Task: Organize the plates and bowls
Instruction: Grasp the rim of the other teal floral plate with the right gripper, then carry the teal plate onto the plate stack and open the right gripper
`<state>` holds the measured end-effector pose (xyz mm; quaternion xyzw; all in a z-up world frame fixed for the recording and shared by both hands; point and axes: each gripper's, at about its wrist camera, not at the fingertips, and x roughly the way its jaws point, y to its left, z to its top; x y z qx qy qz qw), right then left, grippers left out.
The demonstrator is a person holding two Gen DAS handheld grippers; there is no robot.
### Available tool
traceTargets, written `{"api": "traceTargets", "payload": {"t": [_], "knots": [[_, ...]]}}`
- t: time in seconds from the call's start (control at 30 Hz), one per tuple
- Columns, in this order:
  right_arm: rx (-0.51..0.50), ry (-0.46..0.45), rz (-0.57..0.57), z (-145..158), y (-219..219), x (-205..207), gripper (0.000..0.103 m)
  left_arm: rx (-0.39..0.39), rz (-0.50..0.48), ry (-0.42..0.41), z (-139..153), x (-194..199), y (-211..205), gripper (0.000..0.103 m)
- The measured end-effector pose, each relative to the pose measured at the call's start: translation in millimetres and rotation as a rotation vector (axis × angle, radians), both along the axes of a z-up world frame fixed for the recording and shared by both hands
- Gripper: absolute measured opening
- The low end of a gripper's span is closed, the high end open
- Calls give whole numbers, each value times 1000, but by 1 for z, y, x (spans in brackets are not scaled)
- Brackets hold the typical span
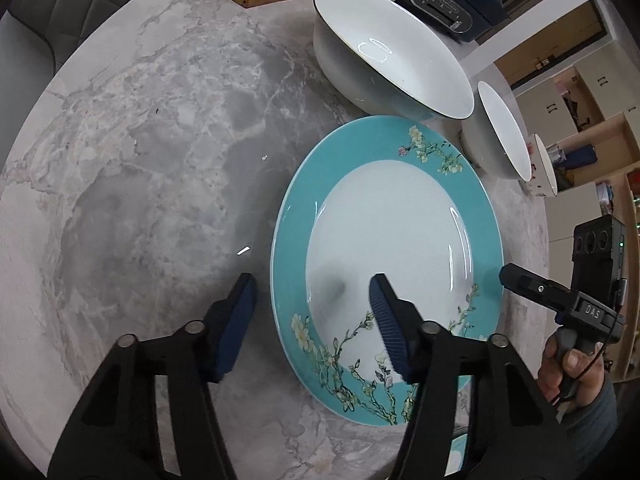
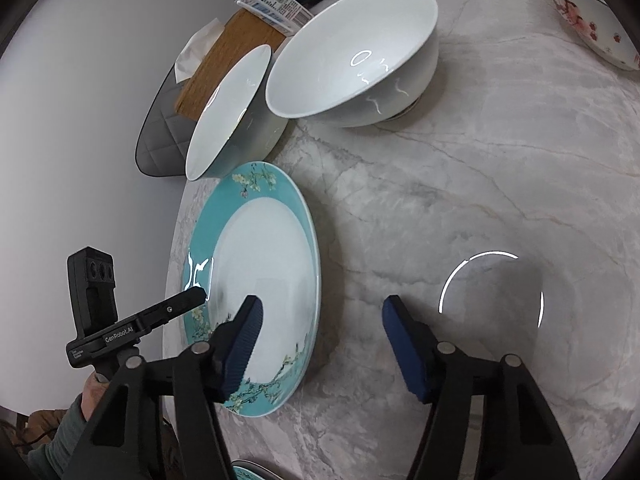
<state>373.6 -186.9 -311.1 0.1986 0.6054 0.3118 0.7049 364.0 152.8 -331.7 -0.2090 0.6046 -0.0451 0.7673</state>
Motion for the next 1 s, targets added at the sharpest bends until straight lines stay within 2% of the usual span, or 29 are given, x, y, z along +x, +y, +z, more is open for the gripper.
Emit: {"api": "traceTargets", "payload": {"t": [0.07,0.13,0.23,0.3,0.57,0.83,1.0], "knots": [[-23,4,32,-2,7,-1,38,7,-1,11,-2,1,-2,30],[-53,16,61,-4,12,-3,19,-1,1,16,-5,3,-4,30],[-52,9,67,-2,17,-8,10,8,4,31,-4,4,-7,25],[-73,-1,60,0,18,-11,10,24,5,39,-5,3,-9,21],[-105,-18,44,10,25,-11,9,56,6,28,5,-8,-10,18],[-129,-78,31,36,21,-30,10,95,-15,-38,41,-27,-18,17],[-120,-125,11,61,9,-56,10,101,-42,-96,72,-50,-30,17]]}}
